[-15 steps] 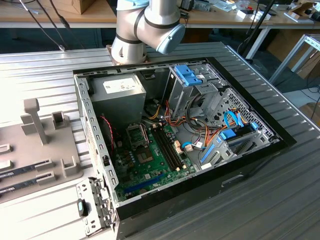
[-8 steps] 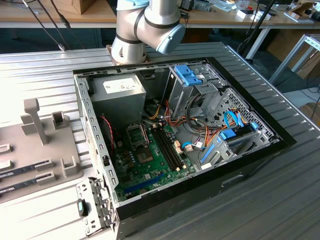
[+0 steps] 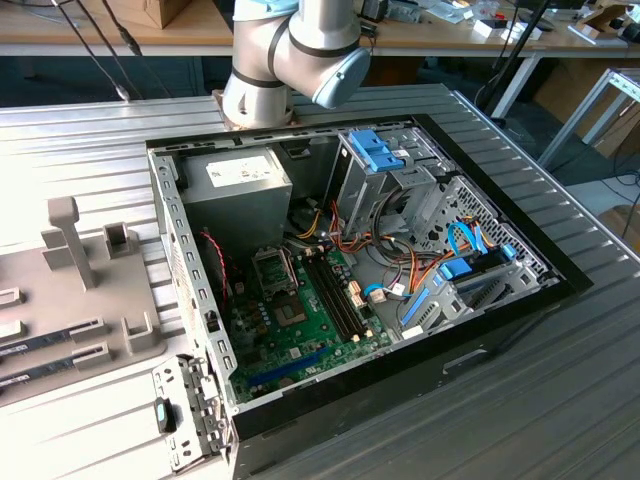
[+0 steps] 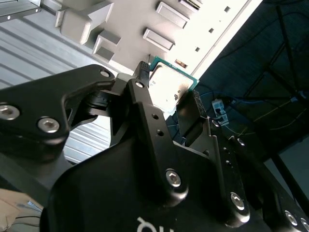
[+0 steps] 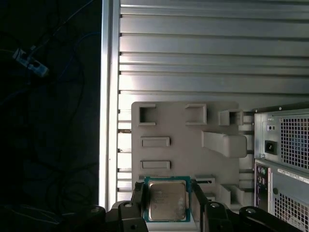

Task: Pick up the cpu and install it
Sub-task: 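Pick up the cpu and move it towards the insertion slot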

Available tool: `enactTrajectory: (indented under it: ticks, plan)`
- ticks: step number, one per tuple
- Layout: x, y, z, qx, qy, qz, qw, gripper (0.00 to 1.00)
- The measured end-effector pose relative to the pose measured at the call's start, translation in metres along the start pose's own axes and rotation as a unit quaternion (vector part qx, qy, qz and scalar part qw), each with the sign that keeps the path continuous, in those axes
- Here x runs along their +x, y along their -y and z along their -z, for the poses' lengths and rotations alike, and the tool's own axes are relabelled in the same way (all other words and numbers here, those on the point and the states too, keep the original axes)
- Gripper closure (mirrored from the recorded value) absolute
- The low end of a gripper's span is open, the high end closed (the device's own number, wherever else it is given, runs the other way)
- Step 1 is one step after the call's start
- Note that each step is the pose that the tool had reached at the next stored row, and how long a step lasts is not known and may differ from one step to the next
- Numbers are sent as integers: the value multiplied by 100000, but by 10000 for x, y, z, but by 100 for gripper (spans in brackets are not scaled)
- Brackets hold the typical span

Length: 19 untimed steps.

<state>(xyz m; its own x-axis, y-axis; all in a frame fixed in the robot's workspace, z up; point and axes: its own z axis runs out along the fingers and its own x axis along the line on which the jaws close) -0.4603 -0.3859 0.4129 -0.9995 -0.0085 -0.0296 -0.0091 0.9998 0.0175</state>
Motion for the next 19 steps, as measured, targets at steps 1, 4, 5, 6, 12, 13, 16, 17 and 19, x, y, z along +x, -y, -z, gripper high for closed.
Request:
enactTrajectory:
  ticks: [1,4,5,6,12,13,16,17,19]
  plan:
    - [-1,-1,24,-1,5,0,100000,53]
    - [-2,-1,60,-1,1,1,100000,53]
    - [-2,-1,74,0,-2,2,100000,53]
    - [-2,-2,83,0,-1,-1,100000,53]
    - [-4,-2,132,-1,-1,-1,100000,53]
    - [-4,-3,143,-1,-2,-1,100000,53]
    - [-5,-3,173,0,-3,-1,100000,53]
    - [-5,-3,182,1,-3,0,100000,53]
    - [-6,-4,211,0,-1,-1,100000,53]
